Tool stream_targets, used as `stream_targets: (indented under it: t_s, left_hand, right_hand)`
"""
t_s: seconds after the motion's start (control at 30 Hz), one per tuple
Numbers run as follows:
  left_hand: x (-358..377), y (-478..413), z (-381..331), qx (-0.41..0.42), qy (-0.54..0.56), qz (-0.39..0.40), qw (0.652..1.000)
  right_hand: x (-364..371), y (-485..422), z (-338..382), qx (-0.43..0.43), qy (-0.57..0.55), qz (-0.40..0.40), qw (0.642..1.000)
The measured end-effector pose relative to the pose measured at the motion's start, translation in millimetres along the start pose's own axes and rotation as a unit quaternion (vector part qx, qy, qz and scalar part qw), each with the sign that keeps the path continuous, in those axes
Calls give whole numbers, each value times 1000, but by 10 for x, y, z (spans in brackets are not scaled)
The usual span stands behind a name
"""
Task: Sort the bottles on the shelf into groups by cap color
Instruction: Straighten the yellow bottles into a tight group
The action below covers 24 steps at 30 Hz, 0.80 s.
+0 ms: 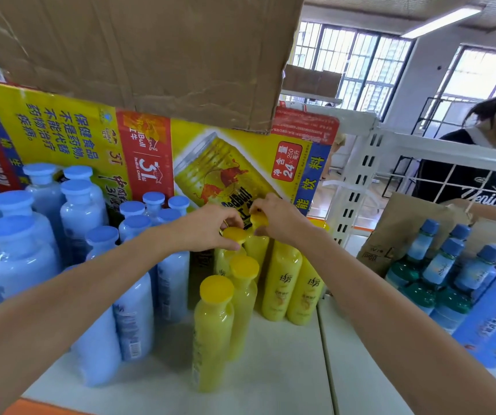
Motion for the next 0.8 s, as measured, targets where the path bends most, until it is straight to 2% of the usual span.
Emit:
stream_targets:
  t_s: [0.17,0.27,0.6,0.8]
  left_hand:
    - [-7,46,-2,6,9,-19,1000]
    - [-111,68,-37,12,22,-59,998]
    - [-706,71,-392,61,91,-184,977]
    - [-1047,113,-714,104,55,-232,966]
  right_hand:
    - [-13,53,72,-25,-22,-12,999]
    - [-114,72,110,-33,-19,-42,998]
    - [-895,309,165,-32,-115,-213,970]
    - [-1383,612,193,-30,-136,-288,947]
Point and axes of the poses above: each hand's wrist, its own y-axis away from the middle knuckle, its own x-axis out of the palm, z = x × y, the point moved 3 cm from there along -y, towards the middle knuckle
